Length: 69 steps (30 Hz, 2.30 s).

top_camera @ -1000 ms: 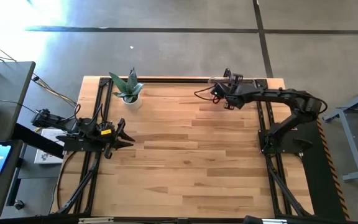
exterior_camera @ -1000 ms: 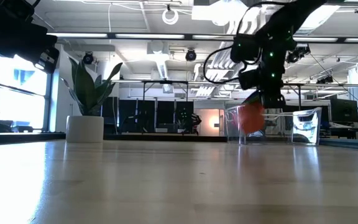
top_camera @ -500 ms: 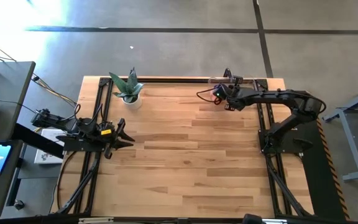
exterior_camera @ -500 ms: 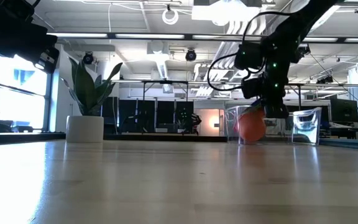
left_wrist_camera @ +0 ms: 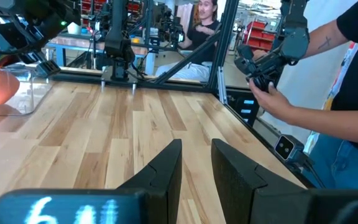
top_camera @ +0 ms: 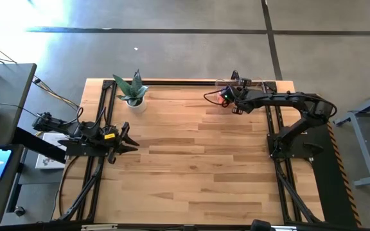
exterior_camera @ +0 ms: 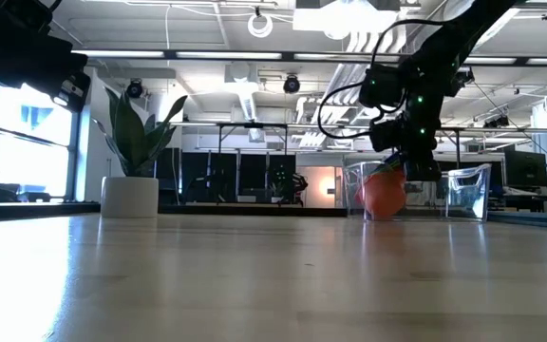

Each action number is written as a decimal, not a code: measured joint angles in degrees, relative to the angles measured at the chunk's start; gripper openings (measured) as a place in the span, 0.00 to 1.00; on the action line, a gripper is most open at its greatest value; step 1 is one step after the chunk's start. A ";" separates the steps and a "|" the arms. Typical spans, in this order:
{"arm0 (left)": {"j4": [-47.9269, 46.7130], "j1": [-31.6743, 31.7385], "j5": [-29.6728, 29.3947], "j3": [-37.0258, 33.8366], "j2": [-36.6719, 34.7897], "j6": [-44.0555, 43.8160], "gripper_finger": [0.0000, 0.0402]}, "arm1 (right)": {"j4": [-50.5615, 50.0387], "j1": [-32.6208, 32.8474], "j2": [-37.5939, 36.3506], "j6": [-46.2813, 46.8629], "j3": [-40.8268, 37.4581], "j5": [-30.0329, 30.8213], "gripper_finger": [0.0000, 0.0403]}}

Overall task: Nest measuring cups in basket
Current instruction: Put the stacked measuring cups into the transparent bin, then return to Home Position

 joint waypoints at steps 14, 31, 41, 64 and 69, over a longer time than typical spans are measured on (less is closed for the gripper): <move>0.00 0.00 0.00 0.00 0.00 0.02 0.19 | -2.49 0.44 0.02 -0.44 0.00 -0.59 0.37; -0.02 0.00 0.00 0.00 -0.01 0.00 0.19 | -4.55 1.38 0.04 -2.08 0.43 0.11 0.46; 0.00 0.00 0.00 0.00 0.00 0.02 0.19 | -15.54 1.36 -1.09 11.43 7.64 -5.75 0.46; -0.02 0.00 0.00 0.00 0.00 0.00 0.19 | 32.03 19.20 -34.64 40.01 -17.60 -23.33 0.46; 0.00 -0.01 -0.02 0.00 0.00 0.02 0.19 | 35.73 19.19 -40.79 38.98 -24.34 -26.49 0.46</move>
